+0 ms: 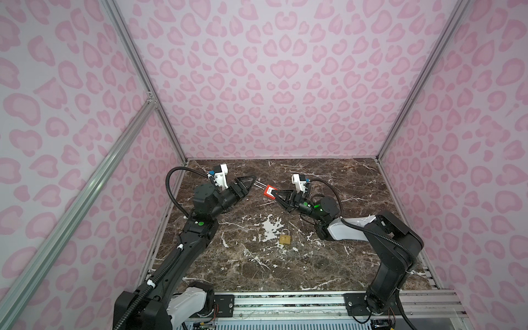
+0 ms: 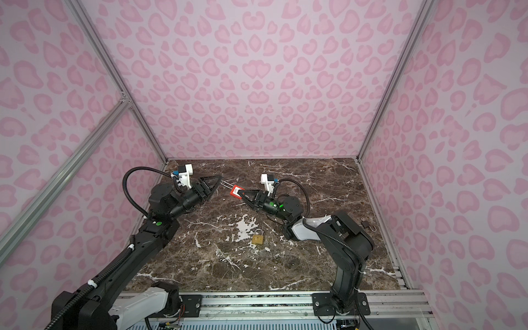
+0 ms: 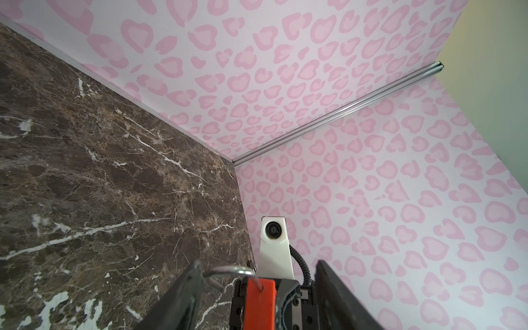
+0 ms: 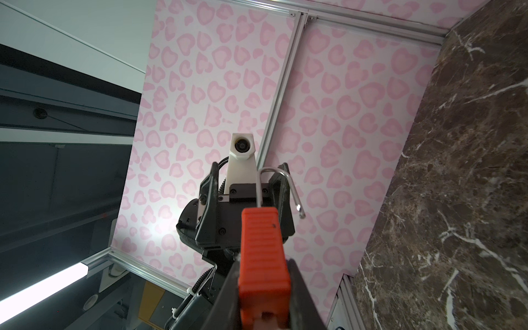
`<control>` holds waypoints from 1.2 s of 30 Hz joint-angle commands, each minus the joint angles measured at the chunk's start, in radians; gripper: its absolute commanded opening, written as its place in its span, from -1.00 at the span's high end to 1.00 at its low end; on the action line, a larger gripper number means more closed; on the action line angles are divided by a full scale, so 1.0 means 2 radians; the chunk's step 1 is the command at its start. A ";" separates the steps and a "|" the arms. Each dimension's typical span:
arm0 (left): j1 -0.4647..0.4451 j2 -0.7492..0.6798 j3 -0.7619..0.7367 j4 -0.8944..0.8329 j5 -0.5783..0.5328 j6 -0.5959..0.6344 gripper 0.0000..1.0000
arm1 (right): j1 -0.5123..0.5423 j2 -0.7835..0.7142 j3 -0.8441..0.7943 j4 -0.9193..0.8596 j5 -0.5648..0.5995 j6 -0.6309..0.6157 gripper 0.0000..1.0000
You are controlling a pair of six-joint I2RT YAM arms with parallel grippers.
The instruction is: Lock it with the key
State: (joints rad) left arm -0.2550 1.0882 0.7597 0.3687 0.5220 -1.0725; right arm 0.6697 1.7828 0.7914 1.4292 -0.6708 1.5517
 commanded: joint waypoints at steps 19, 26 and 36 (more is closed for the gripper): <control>0.005 0.007 0.015 0.023 0.025 -0.004 -0.20 | 0.009 0.007 0.018 0.023 -0.024 -0.002 0.75; 0.005 0.002 0.013 0.021 0.022 -0.001 0.37 | 0.005 0.004 0.018 0.001 -0.023 -0.021 0.74; 0.005 -0.002 0.002 0.023 0.018 -0.003 0.72 | 0.003 0.001 0.019 -0.001 -0.021 -0.021 0.72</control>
State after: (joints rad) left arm -0.2443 1.0924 0.7673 0.3714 0.5533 -1.0794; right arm 0.6773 1.7889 0.8280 1.4040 -0.7109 1.5219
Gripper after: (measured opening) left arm 0.155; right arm 0.217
